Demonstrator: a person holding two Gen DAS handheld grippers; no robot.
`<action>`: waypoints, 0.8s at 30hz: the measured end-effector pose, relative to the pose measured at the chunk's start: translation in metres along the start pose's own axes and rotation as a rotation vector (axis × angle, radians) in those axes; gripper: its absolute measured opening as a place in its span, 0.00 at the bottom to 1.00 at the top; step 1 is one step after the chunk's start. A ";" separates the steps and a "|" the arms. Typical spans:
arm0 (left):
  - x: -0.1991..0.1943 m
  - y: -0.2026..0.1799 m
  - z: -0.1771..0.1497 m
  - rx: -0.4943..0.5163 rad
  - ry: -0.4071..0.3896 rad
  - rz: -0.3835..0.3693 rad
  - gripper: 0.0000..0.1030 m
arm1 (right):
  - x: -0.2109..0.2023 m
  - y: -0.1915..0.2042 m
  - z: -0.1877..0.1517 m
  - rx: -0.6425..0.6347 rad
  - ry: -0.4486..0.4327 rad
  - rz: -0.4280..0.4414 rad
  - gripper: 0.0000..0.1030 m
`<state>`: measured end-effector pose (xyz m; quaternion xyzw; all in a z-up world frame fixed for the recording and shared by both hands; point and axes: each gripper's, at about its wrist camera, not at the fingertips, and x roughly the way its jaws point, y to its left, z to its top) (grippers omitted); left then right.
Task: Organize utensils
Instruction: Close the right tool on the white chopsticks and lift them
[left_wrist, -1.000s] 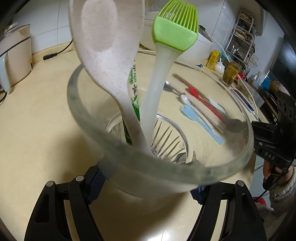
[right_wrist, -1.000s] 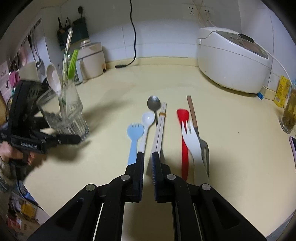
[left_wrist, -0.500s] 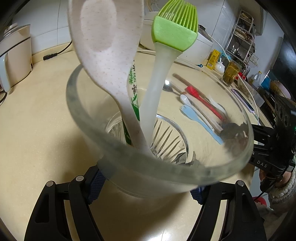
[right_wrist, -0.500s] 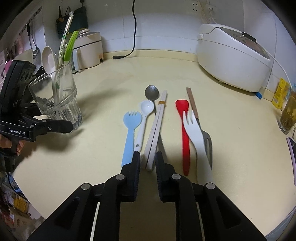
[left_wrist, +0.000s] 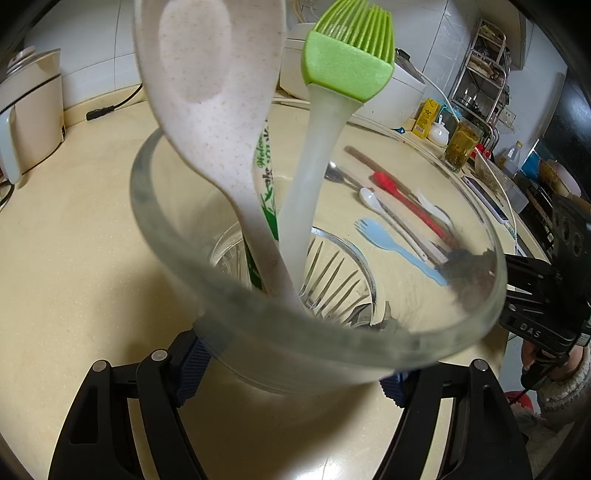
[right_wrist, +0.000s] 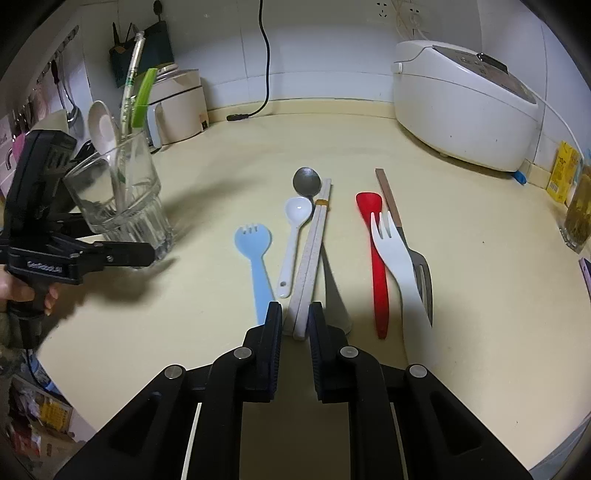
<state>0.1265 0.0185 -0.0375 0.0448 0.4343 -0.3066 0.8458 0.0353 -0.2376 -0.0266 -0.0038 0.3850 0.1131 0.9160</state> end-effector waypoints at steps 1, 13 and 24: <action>0.000 0.000 0.000 0.000 0.000 0.000 0.76 | -0.004 0.002 0.000 -0.001 -0.006 0.006 0.14; -0.001 0.000 0.000 0.001 0.000 0.001 0.76 | -0.015 0.029 -0.017 0.006 0.038 0.064 0.14; -0.001 0.000 0.000 0.002 0.001 0.002 0.77 | -0.024 0.021 -0.033 -0.002 0.032 -0.002 0.18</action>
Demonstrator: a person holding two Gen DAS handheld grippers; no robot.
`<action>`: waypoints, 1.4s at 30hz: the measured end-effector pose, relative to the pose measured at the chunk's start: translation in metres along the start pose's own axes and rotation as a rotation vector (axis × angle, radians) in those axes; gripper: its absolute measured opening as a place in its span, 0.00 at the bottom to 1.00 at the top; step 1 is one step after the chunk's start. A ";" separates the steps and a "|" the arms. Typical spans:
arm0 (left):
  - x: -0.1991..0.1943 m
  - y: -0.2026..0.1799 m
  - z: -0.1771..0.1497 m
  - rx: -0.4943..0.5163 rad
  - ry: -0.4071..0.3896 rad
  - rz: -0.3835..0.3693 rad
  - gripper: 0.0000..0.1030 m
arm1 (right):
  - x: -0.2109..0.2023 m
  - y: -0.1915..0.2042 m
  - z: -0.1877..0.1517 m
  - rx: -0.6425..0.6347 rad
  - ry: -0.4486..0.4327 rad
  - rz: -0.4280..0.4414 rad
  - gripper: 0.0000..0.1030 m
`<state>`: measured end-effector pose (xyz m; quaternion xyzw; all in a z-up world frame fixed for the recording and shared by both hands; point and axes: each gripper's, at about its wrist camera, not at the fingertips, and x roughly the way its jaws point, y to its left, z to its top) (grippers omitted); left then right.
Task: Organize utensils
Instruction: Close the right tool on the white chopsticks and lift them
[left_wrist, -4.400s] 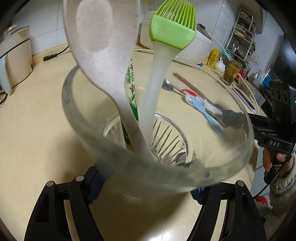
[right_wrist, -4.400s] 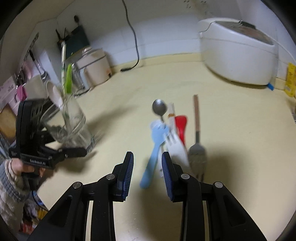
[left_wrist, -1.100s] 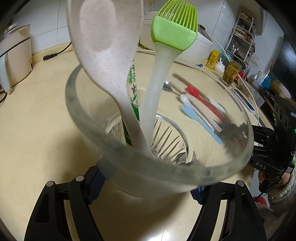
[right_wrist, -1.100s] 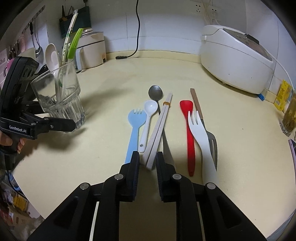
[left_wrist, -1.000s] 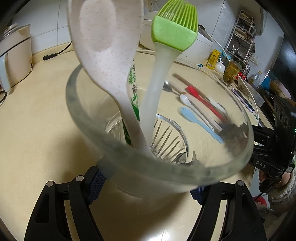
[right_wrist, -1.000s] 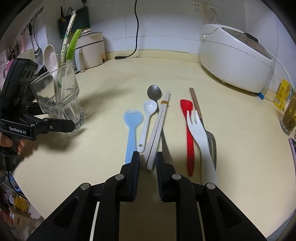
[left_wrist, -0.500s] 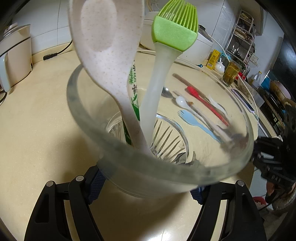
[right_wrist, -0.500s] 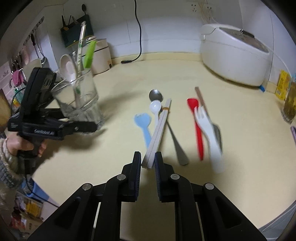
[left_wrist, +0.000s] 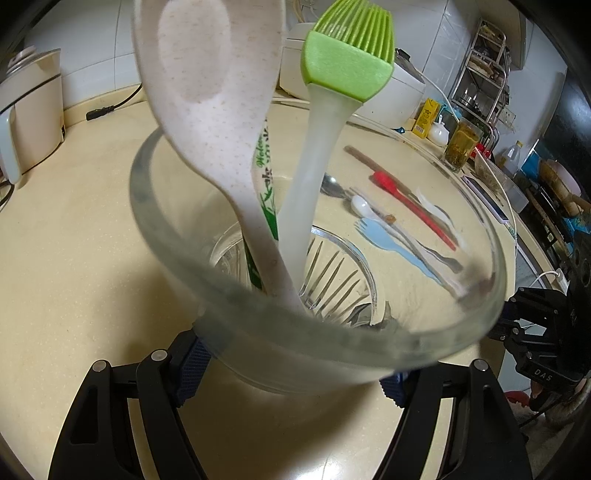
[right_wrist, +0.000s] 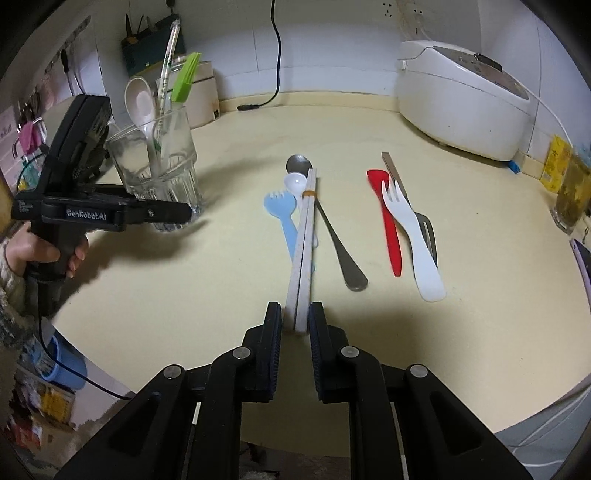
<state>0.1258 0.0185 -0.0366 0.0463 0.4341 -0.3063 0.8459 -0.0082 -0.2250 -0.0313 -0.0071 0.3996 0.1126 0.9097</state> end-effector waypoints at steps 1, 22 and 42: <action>0.000 0.000 0.000 0.000 0.000 0.000 0.77 | 0.001 0.001 0.001 -0.005 0.003 -0.001 0.18; 0.000 0.001 0.000 -0.005 -0.001 -0.007 0.77 | 0.087 -0.010 0.104 -0.039 0.053 0.018 0.18; 0.000 0.003 0.000 -0.001 0.000 -0.004 0.77 | 0.070 -0.027 0.109 0.060 0.004 0.167 0.10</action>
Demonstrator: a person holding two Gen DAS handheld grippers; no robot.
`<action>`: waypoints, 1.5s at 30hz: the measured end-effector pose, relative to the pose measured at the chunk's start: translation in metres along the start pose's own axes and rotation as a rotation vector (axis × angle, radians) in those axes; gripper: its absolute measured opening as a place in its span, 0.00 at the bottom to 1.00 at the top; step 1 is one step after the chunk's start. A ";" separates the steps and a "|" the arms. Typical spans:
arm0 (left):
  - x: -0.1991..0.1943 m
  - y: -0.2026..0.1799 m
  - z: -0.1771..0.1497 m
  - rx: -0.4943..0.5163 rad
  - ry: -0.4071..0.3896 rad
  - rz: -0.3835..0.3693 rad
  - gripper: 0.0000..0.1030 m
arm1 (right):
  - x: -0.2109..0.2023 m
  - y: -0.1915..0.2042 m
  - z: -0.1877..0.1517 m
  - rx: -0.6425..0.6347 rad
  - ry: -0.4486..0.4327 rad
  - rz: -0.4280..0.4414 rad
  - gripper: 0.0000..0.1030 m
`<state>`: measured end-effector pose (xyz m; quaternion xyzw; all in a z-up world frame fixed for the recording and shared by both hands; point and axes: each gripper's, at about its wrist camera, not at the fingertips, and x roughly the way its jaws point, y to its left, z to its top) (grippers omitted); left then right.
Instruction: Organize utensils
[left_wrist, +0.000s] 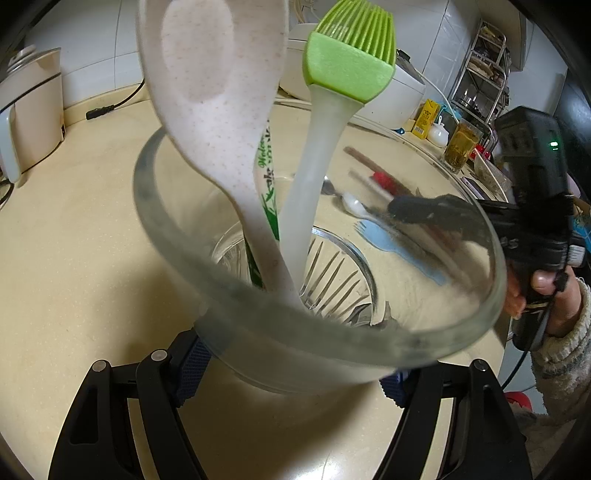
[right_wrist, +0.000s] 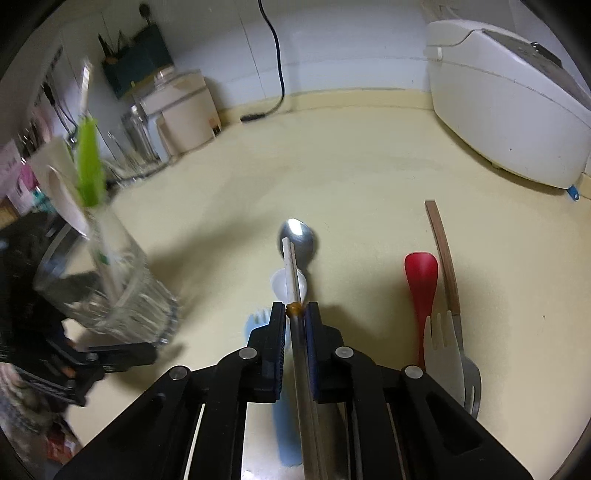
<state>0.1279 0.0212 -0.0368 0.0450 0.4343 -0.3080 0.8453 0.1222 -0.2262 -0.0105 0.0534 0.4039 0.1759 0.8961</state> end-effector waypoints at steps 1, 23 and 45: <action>0.000 0.000 0.000 0.000 0.000 0.000 0.77 | -0.004 0.001 0.000 0.001 -0.012 0.006 0.10; 0.000 -0.001 0.000 0.001 0.000 0.001 0.77 | -0.084 0.014 0.016 0.017 -0.264 0.133 0.10; 0.001 -0.001 0.000 0.000 0.000 -0.001 0.77 | -0.138 0.042 0.041 -0.058 -0.377 0.175 0.10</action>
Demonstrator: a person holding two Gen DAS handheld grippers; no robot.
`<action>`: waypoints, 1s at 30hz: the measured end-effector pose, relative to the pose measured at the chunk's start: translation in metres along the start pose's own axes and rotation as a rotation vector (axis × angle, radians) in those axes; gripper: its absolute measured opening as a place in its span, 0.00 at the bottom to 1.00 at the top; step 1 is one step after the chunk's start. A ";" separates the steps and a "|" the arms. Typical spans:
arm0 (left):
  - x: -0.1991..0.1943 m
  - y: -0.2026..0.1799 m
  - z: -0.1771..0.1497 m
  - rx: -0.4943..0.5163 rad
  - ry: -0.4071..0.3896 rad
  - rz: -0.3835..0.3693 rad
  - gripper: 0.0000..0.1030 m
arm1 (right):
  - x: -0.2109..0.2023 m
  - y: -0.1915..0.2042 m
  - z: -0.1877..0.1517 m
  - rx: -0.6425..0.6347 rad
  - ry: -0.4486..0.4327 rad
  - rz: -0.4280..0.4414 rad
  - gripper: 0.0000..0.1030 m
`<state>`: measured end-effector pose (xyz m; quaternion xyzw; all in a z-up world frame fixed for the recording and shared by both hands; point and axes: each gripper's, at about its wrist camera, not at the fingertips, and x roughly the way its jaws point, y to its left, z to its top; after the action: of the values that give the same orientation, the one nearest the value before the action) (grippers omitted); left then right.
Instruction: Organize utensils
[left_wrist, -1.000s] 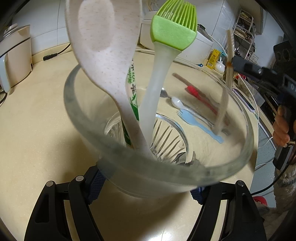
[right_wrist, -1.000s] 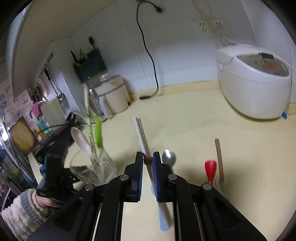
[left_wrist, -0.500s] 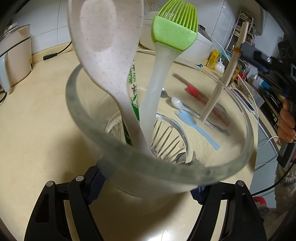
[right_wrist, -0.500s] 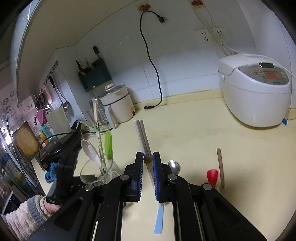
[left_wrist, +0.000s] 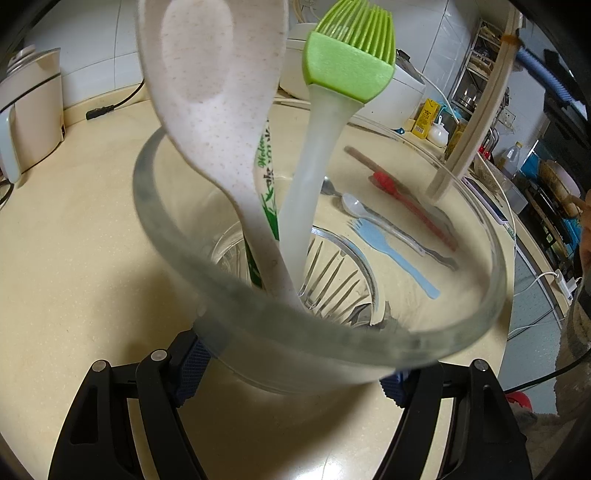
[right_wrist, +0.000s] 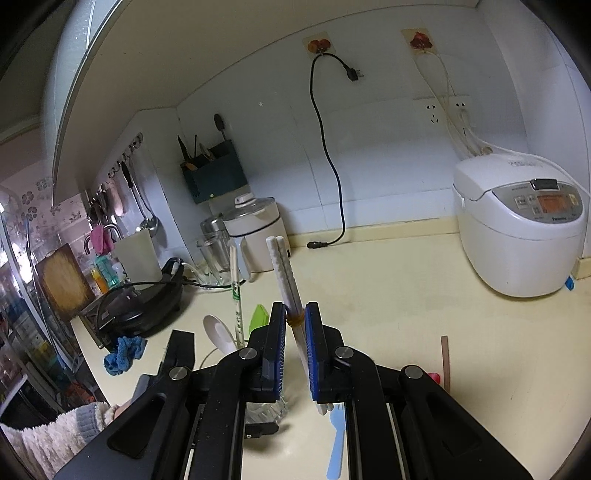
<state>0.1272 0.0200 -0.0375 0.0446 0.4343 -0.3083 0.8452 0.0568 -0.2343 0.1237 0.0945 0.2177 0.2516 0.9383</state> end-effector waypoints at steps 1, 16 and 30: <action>0.000 0.000 0.000 0.001 0.000 0.001 0.77 | -0.002 0.003 0.003 -0.007 -0.006 0.005 0.10; 0.000 0.001 0.000 0.000 0.000 0.000 0.77 | 0.013 0.016 0.018 -0.028 0.006 0.015 0.11; 0.001 0.001 0.000 0.003 0.002 0.002 0.77 | 0.052 0.018 -0.045 -0.146 0.180 0.102 0.20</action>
<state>0.1282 0.0209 -0.0385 0.0468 0.4348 -0.3079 0.8450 0.0694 -0.1887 0.0702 0.0141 0.2773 0.3215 0.9053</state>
